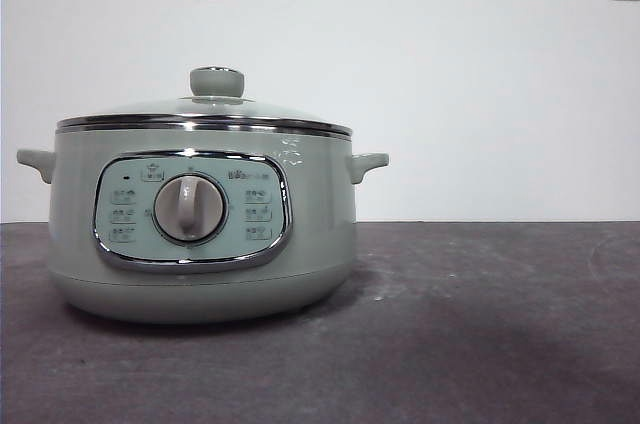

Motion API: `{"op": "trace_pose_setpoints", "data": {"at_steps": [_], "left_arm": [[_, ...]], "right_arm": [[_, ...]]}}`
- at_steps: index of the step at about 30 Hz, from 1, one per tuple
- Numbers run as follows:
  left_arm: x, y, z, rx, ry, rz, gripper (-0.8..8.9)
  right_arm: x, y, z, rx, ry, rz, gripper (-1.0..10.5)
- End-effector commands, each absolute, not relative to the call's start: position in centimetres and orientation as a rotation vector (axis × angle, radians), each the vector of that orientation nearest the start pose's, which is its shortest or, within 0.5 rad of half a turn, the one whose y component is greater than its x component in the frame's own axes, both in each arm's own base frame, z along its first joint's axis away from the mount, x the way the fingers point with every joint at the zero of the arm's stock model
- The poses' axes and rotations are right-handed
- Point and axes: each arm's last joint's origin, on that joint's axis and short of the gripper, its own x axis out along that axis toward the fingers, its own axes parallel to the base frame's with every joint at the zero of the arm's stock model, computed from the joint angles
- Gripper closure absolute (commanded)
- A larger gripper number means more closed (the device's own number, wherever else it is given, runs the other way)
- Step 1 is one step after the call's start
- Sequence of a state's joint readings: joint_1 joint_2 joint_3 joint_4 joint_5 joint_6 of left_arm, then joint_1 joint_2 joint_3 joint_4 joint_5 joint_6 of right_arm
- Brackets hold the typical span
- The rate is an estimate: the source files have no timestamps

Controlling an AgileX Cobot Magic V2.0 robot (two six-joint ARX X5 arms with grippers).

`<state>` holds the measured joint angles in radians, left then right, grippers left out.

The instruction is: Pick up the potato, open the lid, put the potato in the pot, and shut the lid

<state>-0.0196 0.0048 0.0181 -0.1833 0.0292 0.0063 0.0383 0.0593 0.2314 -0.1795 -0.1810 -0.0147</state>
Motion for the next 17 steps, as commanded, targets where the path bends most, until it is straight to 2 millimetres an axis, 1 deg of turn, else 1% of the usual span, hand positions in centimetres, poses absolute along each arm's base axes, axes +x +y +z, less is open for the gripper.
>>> {"op": "trace_pose_setpoints", "data": {"at_steps": [1,5,8,12,17], "left_arm": [[9.6,-0.2,14.7,-0.004,0.184,-0.042,8.17],[9.6,-0.2,14.7,-0.004,0.183,-0.042,8.17],[9.6,-0.2,14.7,-0.004,0.183,-0.042,8.17],[9.6,-0.2,14.7,-0.004,0.183,-0.042,8.17],[9.6,-0.2,14.7,-0.004,0.182,-0.042,8.17]], "right_arm": [[8.7,0.8,19.9,-0.025,0.000,0.219,9.5],[9.2,0.8,17.5,-0.024,0.043,0.219,9.5],[9.5,0.9,16.4,-0.021,0.078,0.220,9.5],[9.6,0.9,15.3,-0.018,0.119,0.220,9.5],[9.6,0.9,15.0,-0.016,0.148,0.219,9.5]]}}
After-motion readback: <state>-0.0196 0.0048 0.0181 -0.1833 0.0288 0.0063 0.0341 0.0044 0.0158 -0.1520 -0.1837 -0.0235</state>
